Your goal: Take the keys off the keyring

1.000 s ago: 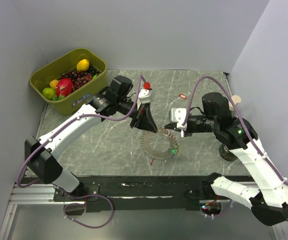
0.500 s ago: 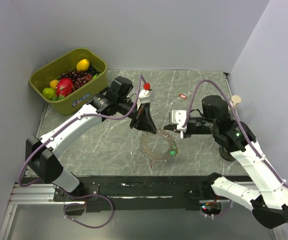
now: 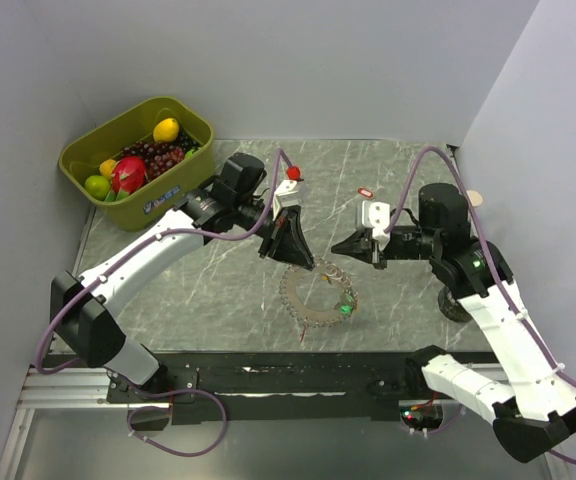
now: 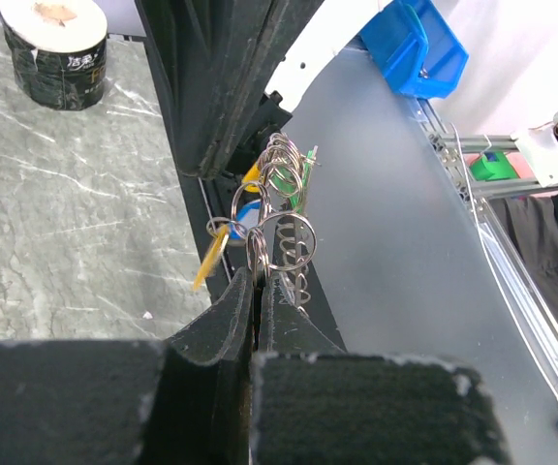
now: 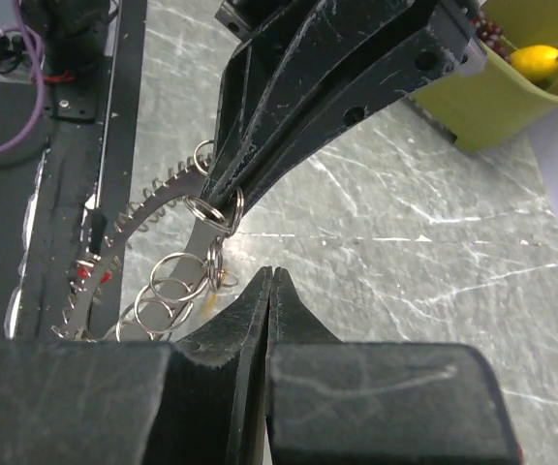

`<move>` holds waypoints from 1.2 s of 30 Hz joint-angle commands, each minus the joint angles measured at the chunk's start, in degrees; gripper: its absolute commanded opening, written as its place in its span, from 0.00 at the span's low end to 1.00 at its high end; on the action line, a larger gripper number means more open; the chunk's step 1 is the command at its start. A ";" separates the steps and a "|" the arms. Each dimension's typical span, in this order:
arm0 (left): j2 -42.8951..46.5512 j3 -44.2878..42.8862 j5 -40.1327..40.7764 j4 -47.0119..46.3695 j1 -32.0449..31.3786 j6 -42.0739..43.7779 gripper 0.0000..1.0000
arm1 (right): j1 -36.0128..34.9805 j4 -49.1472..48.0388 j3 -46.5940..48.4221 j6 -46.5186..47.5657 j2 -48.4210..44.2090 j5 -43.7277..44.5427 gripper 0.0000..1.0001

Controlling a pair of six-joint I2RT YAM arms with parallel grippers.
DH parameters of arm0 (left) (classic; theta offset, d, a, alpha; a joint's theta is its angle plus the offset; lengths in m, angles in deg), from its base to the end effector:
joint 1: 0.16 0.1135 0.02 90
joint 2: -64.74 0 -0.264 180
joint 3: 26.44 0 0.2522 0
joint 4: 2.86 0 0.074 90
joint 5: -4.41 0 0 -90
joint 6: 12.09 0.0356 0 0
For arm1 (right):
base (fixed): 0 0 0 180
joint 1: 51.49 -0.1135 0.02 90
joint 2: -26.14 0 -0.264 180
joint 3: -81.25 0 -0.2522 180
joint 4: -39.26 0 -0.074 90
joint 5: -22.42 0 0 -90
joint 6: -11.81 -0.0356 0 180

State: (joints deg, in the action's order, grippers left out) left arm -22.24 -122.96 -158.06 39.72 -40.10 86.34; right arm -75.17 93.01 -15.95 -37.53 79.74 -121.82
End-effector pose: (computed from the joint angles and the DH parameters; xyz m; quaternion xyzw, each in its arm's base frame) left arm 0.2280 -0.2352 0.3727 0.5476 0.5313 -0.6045 0.2291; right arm 0.1438 0.0946 0.4096 -0.6073 0.5026 0.3083 0.5325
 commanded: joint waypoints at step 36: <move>-0.38 0.67 1.01 -7.20 0.04 -5.88 0.02 | -13.49 6.34 1.72 9.44 0.36 20.40 0.28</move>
State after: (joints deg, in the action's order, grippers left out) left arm -22.48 -120.42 -155.31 35.33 -40.10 81.46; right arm -87.74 99.72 -13.88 -28.00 81.19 -102.28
